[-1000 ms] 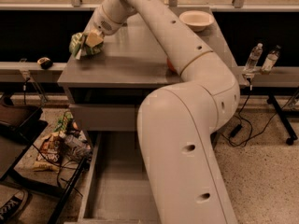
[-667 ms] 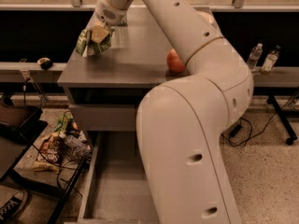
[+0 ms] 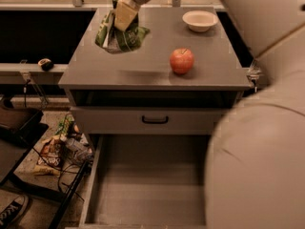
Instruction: Place green jalapeno chip bag into middle drawer
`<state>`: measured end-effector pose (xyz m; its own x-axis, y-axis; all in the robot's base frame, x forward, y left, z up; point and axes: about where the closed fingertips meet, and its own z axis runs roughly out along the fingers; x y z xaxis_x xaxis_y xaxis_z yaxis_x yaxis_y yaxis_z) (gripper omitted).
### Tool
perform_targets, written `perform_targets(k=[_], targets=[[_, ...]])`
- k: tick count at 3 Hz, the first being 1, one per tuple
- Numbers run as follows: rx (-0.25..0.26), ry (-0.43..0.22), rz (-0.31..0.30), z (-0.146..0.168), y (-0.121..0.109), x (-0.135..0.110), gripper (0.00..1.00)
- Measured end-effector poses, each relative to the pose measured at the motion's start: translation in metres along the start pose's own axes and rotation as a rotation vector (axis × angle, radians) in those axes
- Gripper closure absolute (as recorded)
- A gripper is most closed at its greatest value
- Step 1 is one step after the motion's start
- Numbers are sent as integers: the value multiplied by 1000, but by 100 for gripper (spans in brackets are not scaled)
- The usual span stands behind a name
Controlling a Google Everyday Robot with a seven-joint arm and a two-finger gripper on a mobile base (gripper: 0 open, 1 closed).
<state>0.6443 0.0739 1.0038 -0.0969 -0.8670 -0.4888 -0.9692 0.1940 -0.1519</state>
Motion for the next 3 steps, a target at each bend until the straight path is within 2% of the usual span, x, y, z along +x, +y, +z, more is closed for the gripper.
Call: perform_targets(k=[1, 2, 3], targets=[[59, -100, 81, -65, 48, 9, 100], [75, -276, 46, -109, 119, -15, 100], [135, -396, -31, -135, 177, -26, 100]])
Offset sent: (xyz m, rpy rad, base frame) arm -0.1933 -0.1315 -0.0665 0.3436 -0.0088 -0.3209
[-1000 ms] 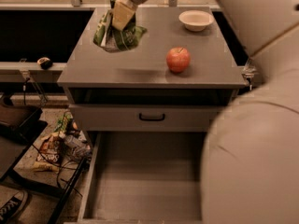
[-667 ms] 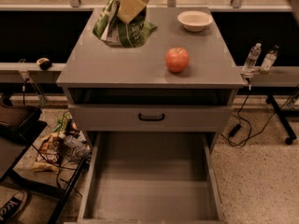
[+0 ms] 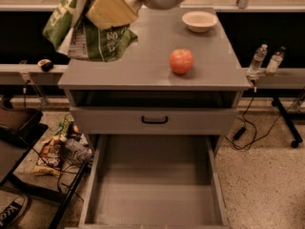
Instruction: Place green jalapeno chip bag into middle drawer
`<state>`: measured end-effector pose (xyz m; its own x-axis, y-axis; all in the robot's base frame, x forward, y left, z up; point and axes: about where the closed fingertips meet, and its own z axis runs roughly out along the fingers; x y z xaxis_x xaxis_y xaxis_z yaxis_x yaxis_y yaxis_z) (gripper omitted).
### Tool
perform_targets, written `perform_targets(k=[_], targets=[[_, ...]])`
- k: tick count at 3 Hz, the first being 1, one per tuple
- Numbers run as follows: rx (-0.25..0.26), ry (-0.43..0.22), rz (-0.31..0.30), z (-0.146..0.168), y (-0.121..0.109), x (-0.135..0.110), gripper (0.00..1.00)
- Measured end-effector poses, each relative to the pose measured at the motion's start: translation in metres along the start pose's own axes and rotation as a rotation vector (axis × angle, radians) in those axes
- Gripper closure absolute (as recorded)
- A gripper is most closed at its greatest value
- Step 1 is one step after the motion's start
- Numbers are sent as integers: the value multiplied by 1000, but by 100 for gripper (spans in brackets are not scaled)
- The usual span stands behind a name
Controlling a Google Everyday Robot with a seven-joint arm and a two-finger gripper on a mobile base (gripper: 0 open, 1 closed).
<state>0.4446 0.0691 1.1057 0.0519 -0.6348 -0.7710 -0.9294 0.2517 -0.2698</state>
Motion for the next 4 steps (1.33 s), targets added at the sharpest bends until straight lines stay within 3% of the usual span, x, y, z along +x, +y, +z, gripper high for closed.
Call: perform_targets(k=[1, 2, 3, 4], targets=[[61, -39, 6, -11, 5, 15, 100], [61, -60, 1, -8, 9, 5, 100], [67, -105, 66, 6, 22, 17, 100], [84, -126, 196, 26, 44, 63, 100]])
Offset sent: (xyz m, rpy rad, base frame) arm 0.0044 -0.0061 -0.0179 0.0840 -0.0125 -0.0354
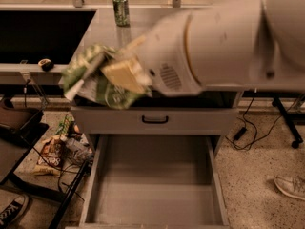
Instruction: Place green jalapeno chip bag into middle drawer
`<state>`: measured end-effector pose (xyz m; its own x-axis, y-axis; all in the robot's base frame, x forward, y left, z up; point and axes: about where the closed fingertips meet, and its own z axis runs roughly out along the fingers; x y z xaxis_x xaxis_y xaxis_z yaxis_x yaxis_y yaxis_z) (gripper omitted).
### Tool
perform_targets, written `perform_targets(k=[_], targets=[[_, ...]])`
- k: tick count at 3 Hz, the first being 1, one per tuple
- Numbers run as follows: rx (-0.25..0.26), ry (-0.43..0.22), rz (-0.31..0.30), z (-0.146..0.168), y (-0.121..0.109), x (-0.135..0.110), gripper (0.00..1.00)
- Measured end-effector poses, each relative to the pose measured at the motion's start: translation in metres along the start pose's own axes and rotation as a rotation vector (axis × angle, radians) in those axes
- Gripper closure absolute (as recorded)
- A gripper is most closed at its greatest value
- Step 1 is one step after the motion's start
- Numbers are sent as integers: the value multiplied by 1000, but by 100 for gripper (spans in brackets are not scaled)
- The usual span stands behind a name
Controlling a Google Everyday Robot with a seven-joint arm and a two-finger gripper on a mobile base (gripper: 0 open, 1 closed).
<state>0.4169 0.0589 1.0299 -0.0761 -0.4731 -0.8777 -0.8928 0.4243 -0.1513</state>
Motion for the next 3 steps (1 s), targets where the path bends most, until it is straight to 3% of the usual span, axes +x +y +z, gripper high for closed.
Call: perform_targets(k=[1, 2, 3], targets=[[19, 9, 169, 5, 14, 73, 100], [-26, 87, 396, 36, 31, 180, 100], [-82, 207, 522, 71, 43, 271, 100]])
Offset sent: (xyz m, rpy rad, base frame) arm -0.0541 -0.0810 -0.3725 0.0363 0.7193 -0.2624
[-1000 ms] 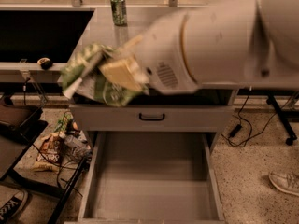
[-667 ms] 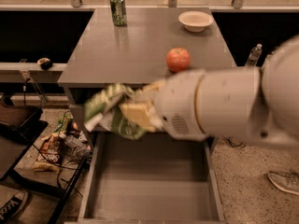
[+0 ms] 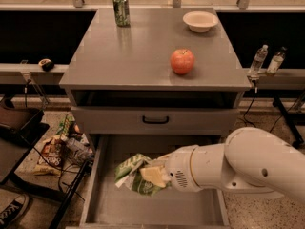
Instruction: Place green jalapeno chip bag into middle drawer
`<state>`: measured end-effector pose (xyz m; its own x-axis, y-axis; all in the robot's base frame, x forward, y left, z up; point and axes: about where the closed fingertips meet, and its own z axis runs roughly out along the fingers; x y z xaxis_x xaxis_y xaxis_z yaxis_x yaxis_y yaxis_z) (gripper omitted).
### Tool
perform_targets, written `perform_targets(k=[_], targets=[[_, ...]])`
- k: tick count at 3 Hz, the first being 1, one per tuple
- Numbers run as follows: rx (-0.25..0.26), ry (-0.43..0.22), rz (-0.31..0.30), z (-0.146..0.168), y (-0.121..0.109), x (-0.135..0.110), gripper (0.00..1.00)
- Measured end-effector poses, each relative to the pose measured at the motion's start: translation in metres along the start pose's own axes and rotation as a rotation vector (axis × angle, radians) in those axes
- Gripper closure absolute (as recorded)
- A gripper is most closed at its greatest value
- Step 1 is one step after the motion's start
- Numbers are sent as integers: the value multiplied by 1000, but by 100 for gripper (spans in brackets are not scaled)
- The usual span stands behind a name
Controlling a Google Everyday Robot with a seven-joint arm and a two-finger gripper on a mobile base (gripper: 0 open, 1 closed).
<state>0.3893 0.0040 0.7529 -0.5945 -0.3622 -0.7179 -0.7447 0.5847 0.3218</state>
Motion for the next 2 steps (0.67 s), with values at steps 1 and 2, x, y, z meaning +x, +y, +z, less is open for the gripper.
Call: perform_targets(k=[1, 2], targets=[[-82, 109, 43, 45, -14, 45, 100], [-84, 109, 44, 46, -14, 45, 100]])
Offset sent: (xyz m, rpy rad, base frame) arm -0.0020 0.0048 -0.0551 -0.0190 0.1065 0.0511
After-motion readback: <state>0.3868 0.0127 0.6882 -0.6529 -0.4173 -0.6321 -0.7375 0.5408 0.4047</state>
